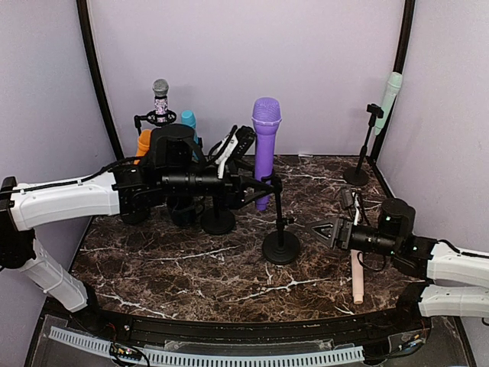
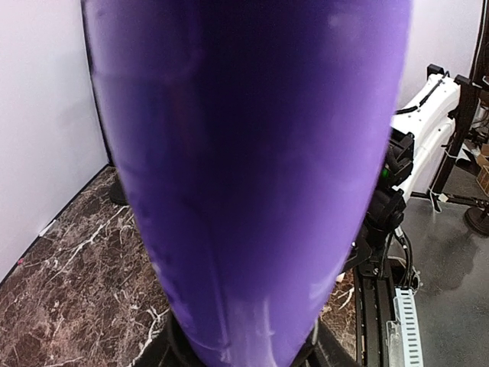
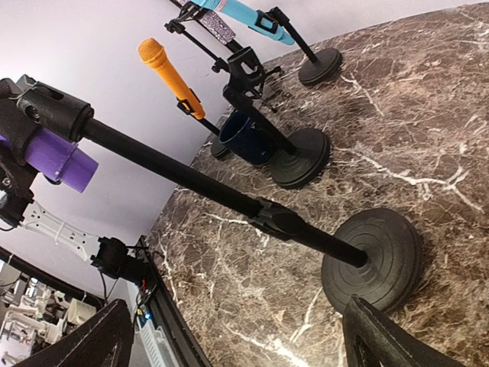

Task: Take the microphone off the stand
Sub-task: Hold the microphone stand with the microphone at the center of the board.

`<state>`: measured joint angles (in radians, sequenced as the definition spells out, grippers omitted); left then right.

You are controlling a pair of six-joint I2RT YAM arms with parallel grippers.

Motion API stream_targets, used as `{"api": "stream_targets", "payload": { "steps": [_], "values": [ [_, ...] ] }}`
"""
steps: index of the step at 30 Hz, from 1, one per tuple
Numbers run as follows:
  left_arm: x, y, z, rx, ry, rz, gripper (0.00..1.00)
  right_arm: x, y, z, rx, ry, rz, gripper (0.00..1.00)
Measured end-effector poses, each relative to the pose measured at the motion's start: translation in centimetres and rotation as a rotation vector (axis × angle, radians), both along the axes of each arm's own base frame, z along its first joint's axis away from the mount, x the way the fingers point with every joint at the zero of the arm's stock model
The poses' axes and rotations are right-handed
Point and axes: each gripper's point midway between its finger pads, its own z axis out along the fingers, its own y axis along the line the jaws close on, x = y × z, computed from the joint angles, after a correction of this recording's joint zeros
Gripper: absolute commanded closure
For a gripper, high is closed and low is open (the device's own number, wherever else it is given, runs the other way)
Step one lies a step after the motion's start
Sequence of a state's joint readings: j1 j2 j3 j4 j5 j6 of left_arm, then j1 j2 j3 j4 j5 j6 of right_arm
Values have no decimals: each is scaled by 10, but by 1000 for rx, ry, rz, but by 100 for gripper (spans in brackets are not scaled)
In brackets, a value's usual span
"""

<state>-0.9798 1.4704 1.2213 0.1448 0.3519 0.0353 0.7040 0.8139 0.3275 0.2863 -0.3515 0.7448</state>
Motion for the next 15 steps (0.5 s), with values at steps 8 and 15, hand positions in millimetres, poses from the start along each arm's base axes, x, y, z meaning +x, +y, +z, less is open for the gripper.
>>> {"api": "stream_targets", "payload": {
  "steps": [8, 15],
  "values": [
    [-8, 2, 3, 37, 0, -64, 100, -17, 7, -4, 53, 67, 39, 4],
    [-12, 2, 2, 47, 4, -89, 100, -17, 10, 0, 75, 77, 19, 4]
  ]
}}
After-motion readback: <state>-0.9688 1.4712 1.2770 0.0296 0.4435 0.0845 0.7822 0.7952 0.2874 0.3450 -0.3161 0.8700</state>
